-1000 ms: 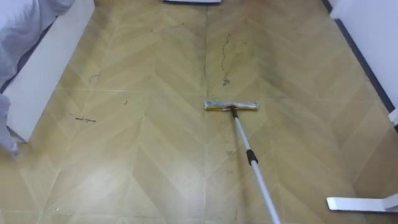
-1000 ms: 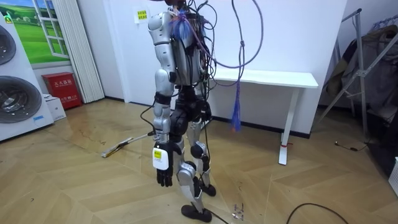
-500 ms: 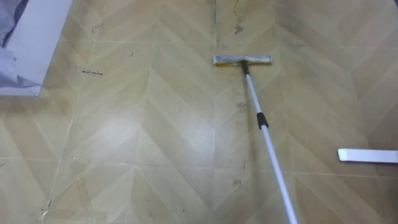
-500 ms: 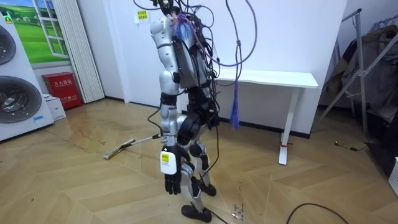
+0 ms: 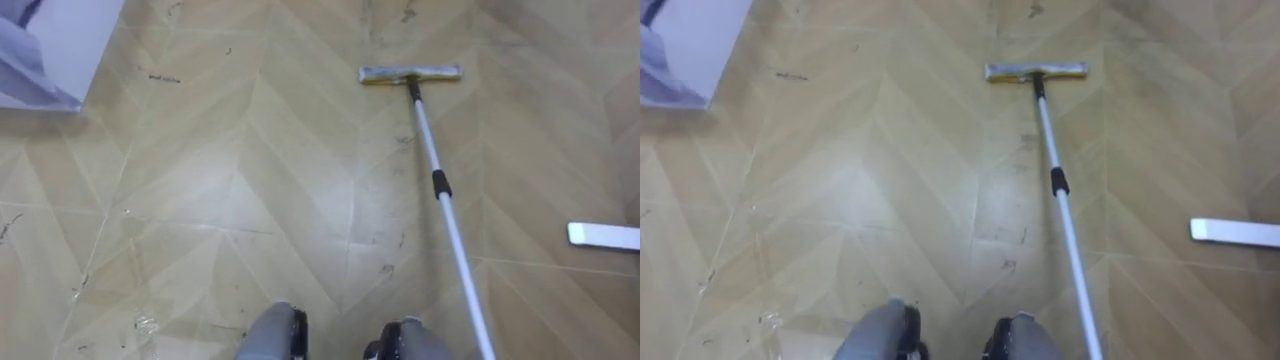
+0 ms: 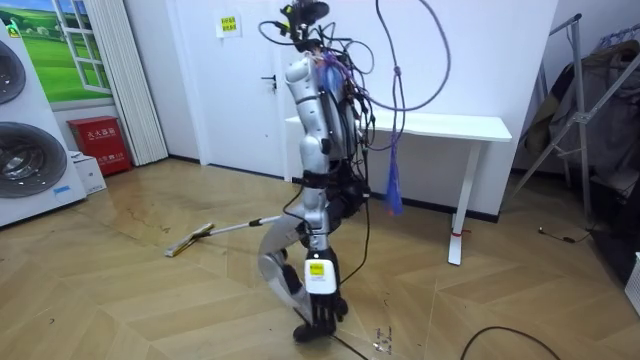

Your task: Mop floor

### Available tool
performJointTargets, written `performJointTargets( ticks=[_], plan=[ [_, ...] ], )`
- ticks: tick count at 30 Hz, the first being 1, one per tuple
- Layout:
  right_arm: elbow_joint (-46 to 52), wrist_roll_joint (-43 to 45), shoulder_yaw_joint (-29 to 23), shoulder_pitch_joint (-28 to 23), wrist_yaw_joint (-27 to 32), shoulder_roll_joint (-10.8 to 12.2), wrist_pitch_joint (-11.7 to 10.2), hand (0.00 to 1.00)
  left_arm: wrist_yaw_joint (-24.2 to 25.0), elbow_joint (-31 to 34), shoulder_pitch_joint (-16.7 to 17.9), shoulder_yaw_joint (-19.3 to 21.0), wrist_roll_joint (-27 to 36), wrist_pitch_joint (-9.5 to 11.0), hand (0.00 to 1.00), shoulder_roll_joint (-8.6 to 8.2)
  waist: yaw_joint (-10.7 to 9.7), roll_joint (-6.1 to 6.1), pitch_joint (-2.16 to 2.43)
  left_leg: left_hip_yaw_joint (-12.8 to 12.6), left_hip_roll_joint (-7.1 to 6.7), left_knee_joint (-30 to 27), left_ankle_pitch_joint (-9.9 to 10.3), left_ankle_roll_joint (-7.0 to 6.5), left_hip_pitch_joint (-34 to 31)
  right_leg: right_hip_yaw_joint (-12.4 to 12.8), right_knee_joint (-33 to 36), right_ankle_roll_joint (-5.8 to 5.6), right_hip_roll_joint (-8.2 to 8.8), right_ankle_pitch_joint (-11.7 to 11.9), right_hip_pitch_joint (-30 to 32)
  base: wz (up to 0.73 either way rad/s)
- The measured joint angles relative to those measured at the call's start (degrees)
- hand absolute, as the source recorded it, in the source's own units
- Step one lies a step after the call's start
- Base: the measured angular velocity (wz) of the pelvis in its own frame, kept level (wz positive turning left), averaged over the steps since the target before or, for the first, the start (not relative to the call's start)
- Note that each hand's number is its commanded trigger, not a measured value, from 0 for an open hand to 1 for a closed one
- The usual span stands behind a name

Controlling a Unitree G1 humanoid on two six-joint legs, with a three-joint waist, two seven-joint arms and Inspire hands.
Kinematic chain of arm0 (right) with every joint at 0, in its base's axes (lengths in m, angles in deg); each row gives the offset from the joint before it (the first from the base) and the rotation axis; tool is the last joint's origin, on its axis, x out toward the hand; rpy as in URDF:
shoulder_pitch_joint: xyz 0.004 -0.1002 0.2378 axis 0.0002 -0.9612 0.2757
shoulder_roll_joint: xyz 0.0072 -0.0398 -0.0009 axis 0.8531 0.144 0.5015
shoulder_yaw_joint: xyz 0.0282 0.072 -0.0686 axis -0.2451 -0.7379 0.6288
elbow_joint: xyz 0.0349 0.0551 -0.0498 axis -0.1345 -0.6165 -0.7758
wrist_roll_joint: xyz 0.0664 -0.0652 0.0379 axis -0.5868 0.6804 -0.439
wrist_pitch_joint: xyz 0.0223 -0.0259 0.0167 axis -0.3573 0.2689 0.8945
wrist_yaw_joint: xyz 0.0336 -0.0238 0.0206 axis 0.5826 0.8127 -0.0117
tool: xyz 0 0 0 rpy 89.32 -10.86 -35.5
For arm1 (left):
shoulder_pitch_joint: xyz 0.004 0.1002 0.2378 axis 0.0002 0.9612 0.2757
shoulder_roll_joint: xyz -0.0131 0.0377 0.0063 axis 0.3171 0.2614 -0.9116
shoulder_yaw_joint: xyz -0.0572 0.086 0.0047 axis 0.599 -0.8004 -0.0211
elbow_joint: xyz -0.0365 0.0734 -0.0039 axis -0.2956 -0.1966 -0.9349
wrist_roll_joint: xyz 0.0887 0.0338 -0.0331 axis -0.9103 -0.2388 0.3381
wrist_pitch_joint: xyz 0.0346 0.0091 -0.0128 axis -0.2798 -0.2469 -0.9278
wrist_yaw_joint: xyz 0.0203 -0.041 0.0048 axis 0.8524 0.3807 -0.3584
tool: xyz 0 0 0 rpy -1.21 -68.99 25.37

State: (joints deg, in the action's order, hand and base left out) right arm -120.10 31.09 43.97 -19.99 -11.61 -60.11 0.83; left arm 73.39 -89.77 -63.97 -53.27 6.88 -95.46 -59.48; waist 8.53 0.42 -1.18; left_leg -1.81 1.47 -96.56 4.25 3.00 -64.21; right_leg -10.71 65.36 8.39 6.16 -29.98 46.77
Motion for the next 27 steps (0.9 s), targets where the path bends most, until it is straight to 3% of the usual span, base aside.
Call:
performJointTargets(
  ticks=[1,2,3,5,7,8,9,10,11,12,13,14,15,16,17,18,20,22,23,24,25,27],
  plan=[
    [-0.4,0.0,0.2,4.5,-0.9,-0.5,-0.2,1.00,0.1,-0.1,0.1,-0.4,1.4,0.4,0.00,0.54,0.9,-0.91,-0.58,-1.5,-0.07,-5.3,0.2,-0.19,-3.6,1.0,0.8,0.08,0.03,-0.1,0.5,-0.55],
    [-0.7,-0.1,0.4,6.5,-1.4,-0.6,-0.4,1.00,0.1,0.0,-0.1,-0.9,1.9,0.7,0.00,0.88,1.2,-1.05,-0.67,-2.1,-0.12,-5.9,0.4,-0.37,-4.8,1.5,0.9,0.08,0.02,-0.1,0.6,-0.37],
    [-1.9,-0.9,1.6,9.7,-2.2,-0.8,-1.7,1.00,0.2,0.0,-0.2,-1.2,1.8,1.5,0.00,1.46,2.0,-2.24,-1.35,-3.1,-0.22,-4.6,1.2,-1.27,-5.9,2.3,0.8,-0.29,0.06,-0.3,0.5,-0.10],
    [-1.8,-3.4,3.7,12.3,-3.5,-1.4,-2.5,1.00,1.1,0.0,-0.5,-1.2,1.6,2.7,0.00,2.09,2.3,-2.40,-1.19,-3.6,-0.34,4.3,2.2,-2.57,-4.8,2.8,0.7,-1.22,-0.12,-0.9,0.1,0.19],
    [-1.6,-7.0,5.3,11.8,-5.1,-2.9,-3.3,1.00,3.2,0.2,-1.2,-1.0,0.4,3.1,0.00,2.48,2.2,-1.75,-0.64,-4.0,-0.94,28.2,3.9,-2.85,1.9,2.7,0.3,-2.35,-0.84,-2.0,-0.3,0.42],
    [-1.6,-8.0,5.4,10.9,-5.6,-3.4,-3.4,1.00,3.8,0.1,-1.2,-1.0,0.3,2.8,0.00,2.50,2.0,-1.37,-0.48,-3.9,-1.32,33.8,4.2,-3.17,4.0,2.7,0.3,-2.49,-1.06,-2.4,-0.7,0.45],
    [-1.6,-10.0,5.6,8.2,-6.4,-4.4,-3.5,1.00,5.3,0.0,-1.3,-1.0,-0.9,2.2,0.00,2.48,1.9,0.07,0.17,-4.1,-1.35,40.8,4.7,-3.71,7.0,2.7,-0.1,-3.11,-2.12,-3.3,-1.7,0.55],
    [-1.7,-11.1,5.7,4.8,-6.8,-5.3,-3.5,1.00,6.7,-0.2,-2.0,-1.0,-1.6,1.9,0.00,2.52,1.6,0.77,0.26,-4.3,-2.04,43.4,7.0,-6.29,8.8,2.9,-1.0,-4.32,-2.39,-4.3,-3.4,0.58],
    [-2.0,-11.3,5.7,3.1,-6.9,-5.7,-3.4,1.00,7.2,-0.3,-2.5,-1.0,-2.2,1.6,0.00,2.49,1.4,1.56,0.72,-4.6,-2.56,43.8,7.6,-6.51,9.3,3.1,-1.9,-5.09,-2.30,-4.5,-4.4,0.62],
    [-3.4,-11.3,5.7,-0.3,-7.2,-6.4,-3.2,1.00,8.4,0.0,-3.0,-1.0,-3.1,1.5,0.00,2.36,1.0,1.97,0.98,-5.6,-3.23,45.2,8.7,-8.13,11.1,3.5,-4.1,-6.89,-1.79,-4.9,-6.9,0.48],
    [-4.4,-11.3,5.9,-3.0,-7.0,-7.1,-2.9,1.00,9.0,0.0,-3.5,-1.0,-3.3,1.7,0.00,2.37,0.2,2.70,1.42,-7.2,-3.20,45.8,10.9,-9.94,12.9,5.0,-3.3,-8.93,-0.96,-3.6,-8.0,0.44],
    [-4.4,-11.3,6.1,-4.3,-6.7,-7.2,-2.7,1.00,8.9,-0.1,-3.6,-1.0,-3.2,1.7,0.00,2.38,-0.7,2.79,1.26,-7.7,-3.44,45.4,12.1,-10.60,13.2,5.6,-0.6,-10.05,-0.51,-1.8,-7.2,0.41],
    [-4.3,-11.4,6.1,-7.1,-6.0,-7.2,-2.4,1.00,8.5,-0.1,-4.5,-0.7,-3.2,1.7,0.00,2.52,-2.0,3.92,1.35,-7.6,-4.42,43.6,14.3,-11.19,13.7,6.3,6.8,-9.60,0.54,4.0,-4.0,0.22],
    [-4.1,-11.5,6.1,-9.1,-5.5,-6.7,-1.4,1.00,7.7,1.0,-4.6,-0.7,-3.0,2.1,0.00,2.65,-2.4,4.63,1.23,-7.3,-4.46,41.7,17.3,-11.67,14.3,7.7,13.4,-9.06,0.18,11.0,-0.2,0.00],
    [-3.8,-11.6,6.2,-9.9,-5.4,-6.3,-1.1,1.00,7.2,1.8,-4.6,-0.6,-3.2,2.2,0.00,2.70,-2.4,4.78,1.14,-7.2,-4.46,40.9,18.6,-11.83,14.6,8.4,15.6,-9.17,-0.50,13.2,1.5,-0.25],
    [-3.2,-11.8,6.1,-10.8,-5.0,-5.4,-1.0,1.00,6.4,2.4,-5.1,-0.5,-3.2,2.6,0.00,2.72,-3.4,5.20,1.06,-7.2,-4.50,40.1,20.1,-12.66,15.0,9.3,18.2,-9.21,-1.03,13.1,4.7,-0.17],
    [-2.6,-11.8,5.6,-10.9,-3.8,-2.5,-1.0,1.00,5.5,2.6,-6.2,-0.5,-3.3,3.3,0.00,2.49,-5.2,5.66,0.78,-7.2,-4.53,40.0,21.6,-13.36,15.7,9.9,15.8,-9.57,-1.47,11.6,9.2,-0.12],
    [-2.4,-12.1,4.8,-10.9,-2.9,0.2,-0.9,1.00,5.2,2.7,-6.1,-0.9,-3.3,3.6,0.00,1.77,-4.8,5.53,0.65,-6.9,-5.10,41.4,23.3,-13.44,18.3,8.8,2.8,-9.37,-2.06,10.7,11.4,-0.39],
    [-2.4,-12.1,4.6,-10.7,-2.9,0.5,-0.8,1.00,5.2,2.7,-5.7,-1.0,-3.3,3.5,0.00,1.59,-4.6,5.48,0.63,-6.8,-5.26,41.9,23.8,-13.38,19.3,8.4,-1.0,-9.20,-2.27,10.8,11.4,-0.54],
    [-2.4,-11.9,4.6,-10.0,-2.8,0.5,-0.2,1.00,5.0,2.7,-4.6,-0.9,-3.3,3.2,0.00,1.21,-4.1,5.44,0.60,-6.4,-5.49,42.7,25.1,-13.22,21.3,6.9,-7.9,-8.11,-2.58,11.4,11.1,-0.57],
    [-2.2,-11.4,4.5,-8.5,-2.5,0.4,0.9,1.00,4.6,2.7,-3.6,-0.8,-3.2,2.5,0.00,1.14,-3.4,4.66,0.20,-5.7,-6.48,43.5,26.0,-12.68,23.9,4.9,-12.6,-6.53,-2.60,12.4,9.8,-0.54],
    [-2.2,-10.3,3.9,-6.0,-2.1,-0.1,2.9,1.00,3.7,2.8,-2.3,-0.1,-3.1,0.8,0.00,1.12,-3.2,3.58,-0.02,-5.6,-7.03,42.0,27.1,-11.50,26.6,4.0,-12.9,-4.43,-2.10,12.6,7.2,-0.17]
  ],
)
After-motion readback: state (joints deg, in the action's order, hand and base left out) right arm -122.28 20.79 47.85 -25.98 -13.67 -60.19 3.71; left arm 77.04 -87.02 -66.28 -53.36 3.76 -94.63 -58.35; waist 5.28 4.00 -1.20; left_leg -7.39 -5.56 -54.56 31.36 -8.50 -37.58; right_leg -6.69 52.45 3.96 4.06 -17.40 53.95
